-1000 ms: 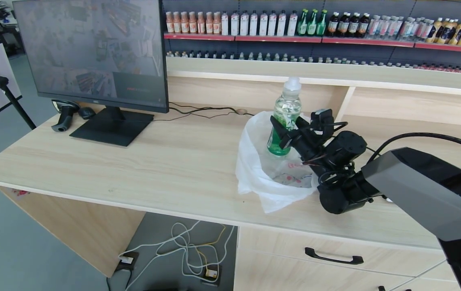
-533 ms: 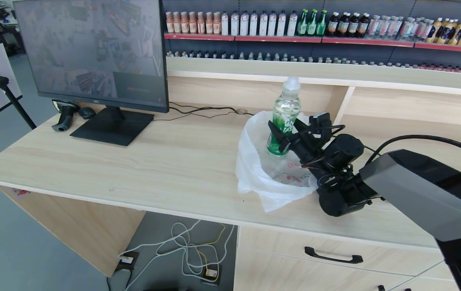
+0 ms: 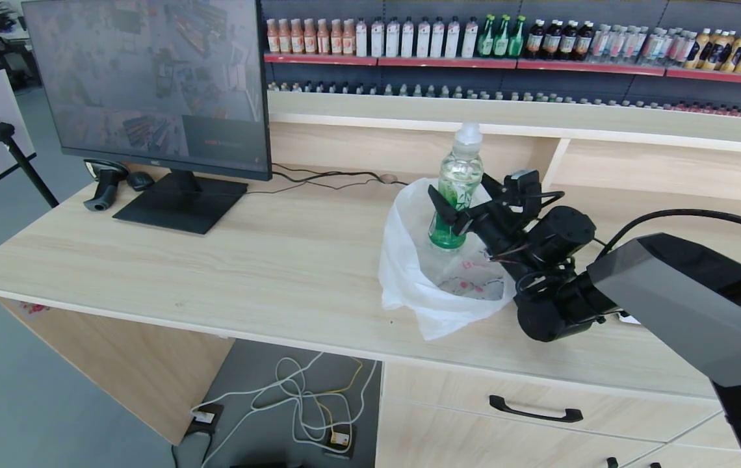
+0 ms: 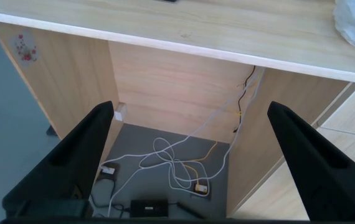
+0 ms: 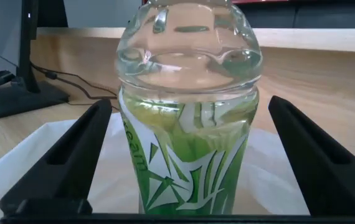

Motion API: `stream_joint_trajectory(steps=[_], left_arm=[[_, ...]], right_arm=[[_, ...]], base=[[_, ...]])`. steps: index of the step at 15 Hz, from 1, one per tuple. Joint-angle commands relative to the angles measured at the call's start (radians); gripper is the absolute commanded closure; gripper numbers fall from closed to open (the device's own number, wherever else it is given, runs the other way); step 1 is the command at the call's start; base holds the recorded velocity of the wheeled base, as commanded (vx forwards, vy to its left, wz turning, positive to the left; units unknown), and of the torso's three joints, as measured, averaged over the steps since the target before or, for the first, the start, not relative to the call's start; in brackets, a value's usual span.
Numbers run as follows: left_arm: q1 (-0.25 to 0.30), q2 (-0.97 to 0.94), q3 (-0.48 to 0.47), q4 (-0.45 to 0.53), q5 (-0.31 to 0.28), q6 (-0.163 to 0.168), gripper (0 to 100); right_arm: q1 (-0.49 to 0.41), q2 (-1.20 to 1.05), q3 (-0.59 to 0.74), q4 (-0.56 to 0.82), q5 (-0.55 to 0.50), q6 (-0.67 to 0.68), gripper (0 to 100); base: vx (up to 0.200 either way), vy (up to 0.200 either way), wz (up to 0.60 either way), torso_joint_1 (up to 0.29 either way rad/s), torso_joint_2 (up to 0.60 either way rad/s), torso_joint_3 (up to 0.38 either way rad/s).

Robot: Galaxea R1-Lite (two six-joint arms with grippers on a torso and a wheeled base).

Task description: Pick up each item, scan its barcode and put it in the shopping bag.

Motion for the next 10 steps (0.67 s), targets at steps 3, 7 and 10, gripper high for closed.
stream_joint_trajectory(steps=[3, 7, 10], left_arm=[[0.000, 0.000, 0.000, 0.001, 0.000, 0.000, 0], [0.000, 0.000, 0.000, 0.001, 0.000, 0.000, 0], [0.000, 0.000, 0.000, 0.001, 0.000, -0.001, 0]], right_arm=[[0.000, -0.153, 0.067, -0.002, -0.002, -0.027, 0], [-0.012, -0.407, 0.444, -0.002, -0.002, -0.043, 0], [-0.012, -0.536, 0.539, -0.002, -0.002, -0.043, 0]], base=[[0.000, 0.000, 0.00, 0.000, 0.00, 0.000], [0.000, 0.000, 0.00, 0.000, 0.00, 0.000], [0.000, 0.000, 0.00, 0.000, 0.00, 0.000]])
